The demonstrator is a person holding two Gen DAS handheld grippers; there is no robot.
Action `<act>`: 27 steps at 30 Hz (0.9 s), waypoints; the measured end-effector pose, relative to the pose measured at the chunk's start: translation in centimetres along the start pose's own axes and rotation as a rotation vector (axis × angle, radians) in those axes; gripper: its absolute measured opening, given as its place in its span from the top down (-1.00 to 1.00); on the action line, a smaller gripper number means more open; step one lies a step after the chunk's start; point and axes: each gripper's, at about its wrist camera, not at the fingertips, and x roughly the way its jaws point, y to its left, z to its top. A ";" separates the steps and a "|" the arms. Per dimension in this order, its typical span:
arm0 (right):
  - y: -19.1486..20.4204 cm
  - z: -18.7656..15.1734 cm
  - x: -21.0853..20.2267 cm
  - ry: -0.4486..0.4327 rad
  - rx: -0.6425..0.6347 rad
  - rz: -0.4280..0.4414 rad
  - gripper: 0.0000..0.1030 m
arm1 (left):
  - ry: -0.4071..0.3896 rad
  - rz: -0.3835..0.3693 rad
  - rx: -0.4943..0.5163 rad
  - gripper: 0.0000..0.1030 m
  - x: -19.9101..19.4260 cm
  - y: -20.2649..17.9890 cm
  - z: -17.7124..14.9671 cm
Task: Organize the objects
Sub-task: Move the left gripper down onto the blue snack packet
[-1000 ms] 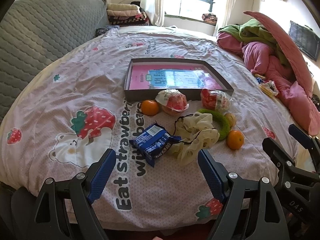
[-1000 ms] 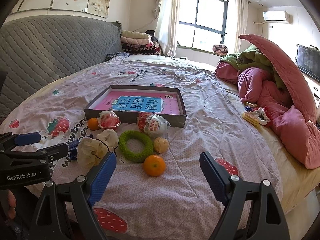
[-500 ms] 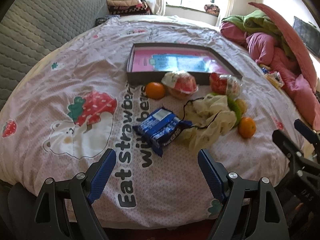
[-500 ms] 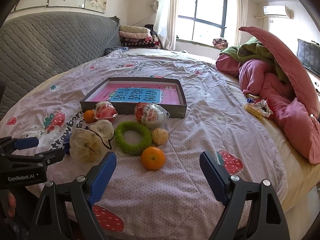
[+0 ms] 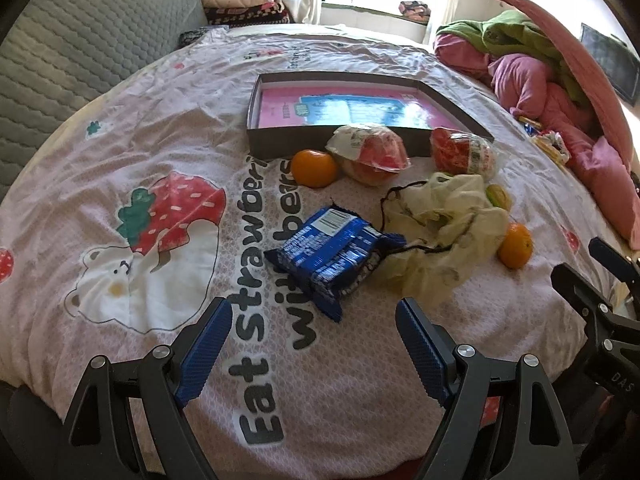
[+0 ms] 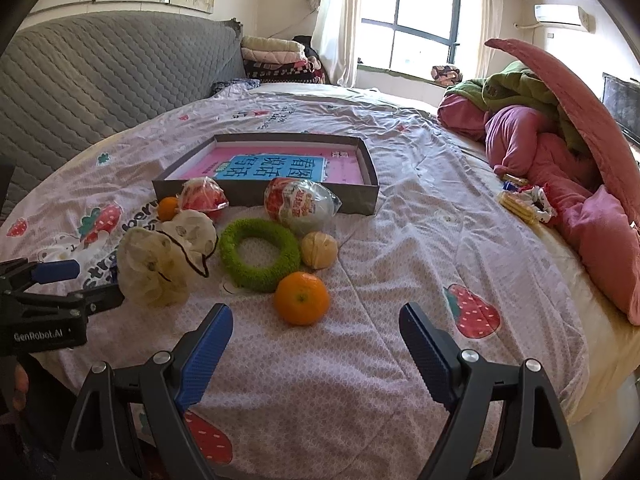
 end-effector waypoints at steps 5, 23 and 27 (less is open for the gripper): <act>-0.1 0.1 1.0 0.013 0.010 0.014 -0.65 | 0.019 -0.009 -0.027 -0.64 1.3 0.9 0.3; -0.5 0.5 5.4 0.088 0.049 0.039 -0.65 | 0.028 -0.103 -0.004 -0.64 4.7 1.7 2.5; -0.6 0.7 6.7 0.115 0.049 0.061 -0.65 | 0.036 -0.106 0.010 -0.65 5.5 1.3 2.7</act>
